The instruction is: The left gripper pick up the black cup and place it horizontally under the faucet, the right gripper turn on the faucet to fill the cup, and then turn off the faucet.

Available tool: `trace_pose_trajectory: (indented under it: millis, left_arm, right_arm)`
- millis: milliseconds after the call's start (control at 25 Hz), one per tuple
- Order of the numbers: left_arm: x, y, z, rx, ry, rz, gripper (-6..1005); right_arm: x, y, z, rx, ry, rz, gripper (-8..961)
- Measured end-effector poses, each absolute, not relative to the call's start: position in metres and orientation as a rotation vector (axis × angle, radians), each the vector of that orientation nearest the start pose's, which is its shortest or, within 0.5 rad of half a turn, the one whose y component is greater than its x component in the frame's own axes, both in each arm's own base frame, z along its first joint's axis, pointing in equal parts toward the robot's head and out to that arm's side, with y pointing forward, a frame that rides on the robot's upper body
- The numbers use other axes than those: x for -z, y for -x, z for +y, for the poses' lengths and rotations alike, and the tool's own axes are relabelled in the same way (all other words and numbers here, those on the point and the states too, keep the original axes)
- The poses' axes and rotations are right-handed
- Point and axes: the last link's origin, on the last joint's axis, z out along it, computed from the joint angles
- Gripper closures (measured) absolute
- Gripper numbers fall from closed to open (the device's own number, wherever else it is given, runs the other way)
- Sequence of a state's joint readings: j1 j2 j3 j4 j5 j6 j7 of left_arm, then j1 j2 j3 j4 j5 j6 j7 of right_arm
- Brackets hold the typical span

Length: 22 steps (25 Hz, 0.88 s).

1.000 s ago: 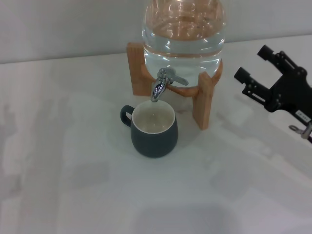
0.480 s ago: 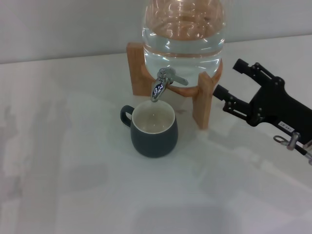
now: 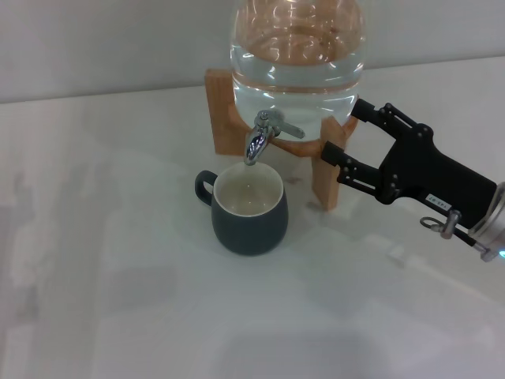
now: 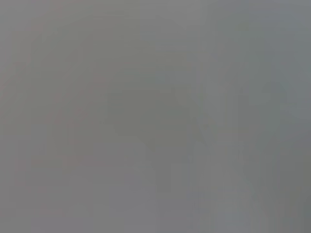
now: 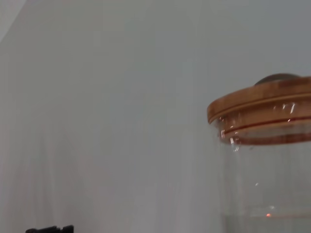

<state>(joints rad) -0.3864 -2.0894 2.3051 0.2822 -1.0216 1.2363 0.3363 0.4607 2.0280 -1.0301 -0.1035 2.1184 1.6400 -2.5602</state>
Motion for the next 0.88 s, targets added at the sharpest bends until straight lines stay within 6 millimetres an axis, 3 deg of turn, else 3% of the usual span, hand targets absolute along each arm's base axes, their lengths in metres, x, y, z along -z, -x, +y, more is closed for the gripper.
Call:
trace_pose_trajectory:
  millis: [880]
  left_arm:
    - [0.007, 0.316, 0.327, 0.468, 1.479, -0.251, 511]
  right_arm:
    - [0.026, -0.256, 0.309, -1.163, 2.262, 0.262, 97]
